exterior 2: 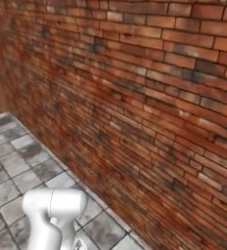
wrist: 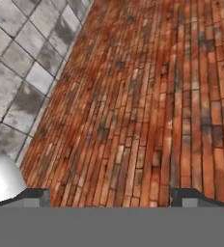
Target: Place the ketchup and mustard from the counter to the top shelf of the fridge. If the existing items in the fridge are on the top shelf, move them to other shelves.
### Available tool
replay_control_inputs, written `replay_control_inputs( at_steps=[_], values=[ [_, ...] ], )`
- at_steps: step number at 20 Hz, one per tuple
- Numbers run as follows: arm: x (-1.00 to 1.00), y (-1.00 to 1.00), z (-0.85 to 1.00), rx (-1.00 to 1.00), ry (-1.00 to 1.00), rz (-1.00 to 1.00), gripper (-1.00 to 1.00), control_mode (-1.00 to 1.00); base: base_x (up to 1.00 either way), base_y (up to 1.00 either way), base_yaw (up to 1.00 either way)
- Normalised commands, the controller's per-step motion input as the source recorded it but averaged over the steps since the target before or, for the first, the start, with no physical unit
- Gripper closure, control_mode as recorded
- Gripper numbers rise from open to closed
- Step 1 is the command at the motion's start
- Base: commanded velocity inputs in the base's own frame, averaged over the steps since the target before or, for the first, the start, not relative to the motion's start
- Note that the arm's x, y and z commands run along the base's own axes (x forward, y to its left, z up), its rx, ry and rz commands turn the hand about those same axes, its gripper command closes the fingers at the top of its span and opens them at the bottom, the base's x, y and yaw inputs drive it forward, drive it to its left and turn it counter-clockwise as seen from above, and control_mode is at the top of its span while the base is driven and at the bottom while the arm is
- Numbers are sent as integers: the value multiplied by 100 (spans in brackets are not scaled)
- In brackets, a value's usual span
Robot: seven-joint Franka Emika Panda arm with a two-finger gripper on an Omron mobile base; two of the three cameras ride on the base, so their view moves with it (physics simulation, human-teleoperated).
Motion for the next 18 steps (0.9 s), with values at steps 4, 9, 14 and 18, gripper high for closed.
replay_control_inputs(
  at_steps=[4,9,14,18],
  values=[
    [0,0,0,0,0,0,-100,100,94,-8,80],
    [0,0,0,0,0,0,-100,100,89,0,79],
    [0,0,0,0,0,0,-100,100,99,2,66],
    [0,0,0,0,0,0,-100,100,100,0,46]
  ],
)
